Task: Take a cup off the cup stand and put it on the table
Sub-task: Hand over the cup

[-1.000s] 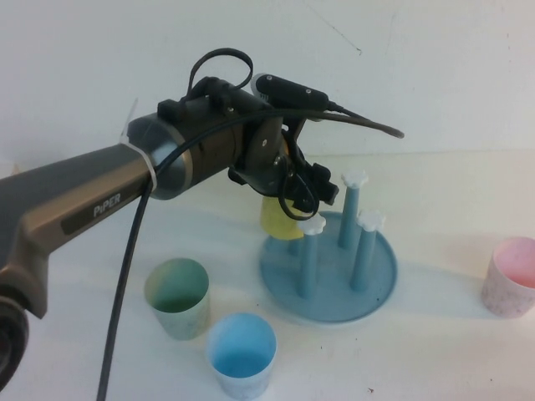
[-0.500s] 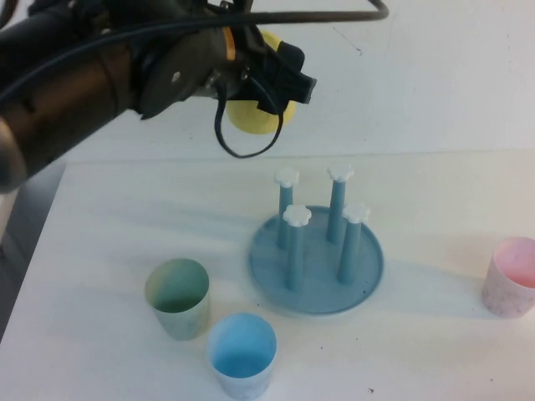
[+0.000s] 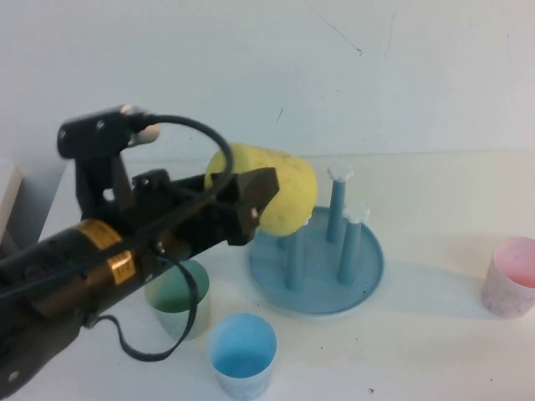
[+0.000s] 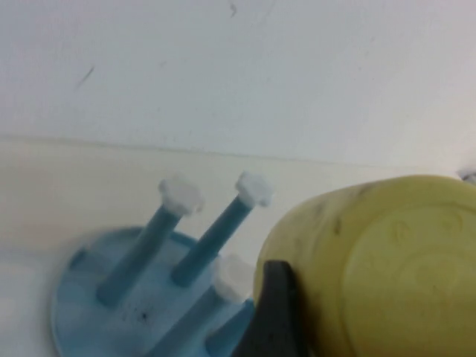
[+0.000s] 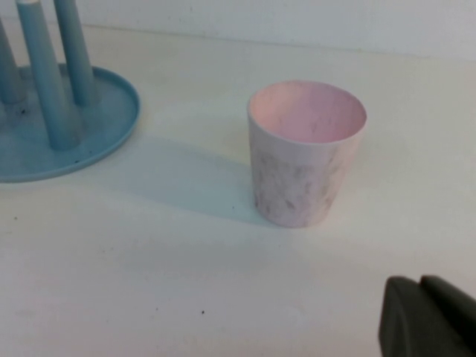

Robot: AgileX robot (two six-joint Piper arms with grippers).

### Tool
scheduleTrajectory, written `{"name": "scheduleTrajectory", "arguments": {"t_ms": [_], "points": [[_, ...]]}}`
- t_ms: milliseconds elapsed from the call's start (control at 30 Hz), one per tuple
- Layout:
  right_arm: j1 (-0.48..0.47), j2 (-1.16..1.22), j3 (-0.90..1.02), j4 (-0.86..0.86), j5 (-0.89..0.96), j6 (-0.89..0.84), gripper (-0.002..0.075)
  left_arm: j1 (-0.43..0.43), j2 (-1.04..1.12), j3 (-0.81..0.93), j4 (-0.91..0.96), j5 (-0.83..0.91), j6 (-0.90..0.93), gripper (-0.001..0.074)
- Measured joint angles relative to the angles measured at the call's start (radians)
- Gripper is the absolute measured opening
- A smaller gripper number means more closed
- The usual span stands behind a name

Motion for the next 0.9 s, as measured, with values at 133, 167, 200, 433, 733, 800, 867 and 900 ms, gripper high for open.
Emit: {"name": "scheduleTrajectory", "arguments": {"t_ms": [133, 167, 200, 433, 733, 800, 867, 900], "points": [[0.0, 0.0, 0.0, 0.0, 0.0, 0.0, -0.0003, 0.02, -0.01, 0.109, 0.0, -0.06, -0.206, 0.0547], [0.0, 0.0, 0.0, 0.0, 0.0, 0.0, -0.0003, 0.021, -0.01, 0.139, 0.012, -0.092, -0.251, 0.0547], [0.0, 0.0, 0.0, 0.0, 0.0, 0.0, -0.0003, 0.021, -0.01, 0.167, 0.024, -0.126, -0.288, 0.0547], [0.0, 0.0, 0.0, 0.0, 0.0, 0.0, -0.0003, 0.021, -0.01, 0.296, 0.212, -0.53, -0.628, 0.0547], [0.0, 0.0, 0.0, 0.0, 0.0, 0.0, -0.0003, 0.021, -0.008, 0.318, 0.268, -0.746, -0.799, 0.0547], [0.0, 0.0, 0.0, 0.0, 0.0, 0.0, -0.0003, 0.021, 0.0, 0.318, 0.268, -0.789, -0.833, 0.0547], [0.0, 0.0, 0.0, 0.013, 0.0, 0.005, -0.0003, 0.021, 0.02, 0.318, 0.262, -0.86, -0.879, 0.0547], [0.0, 0.0, 0.0, 0.041, -0.006, 0.016, -0.0003, 0.021, 0.032, 0.318, 0.255, -0.892, -0.897, 0.0547]]}}
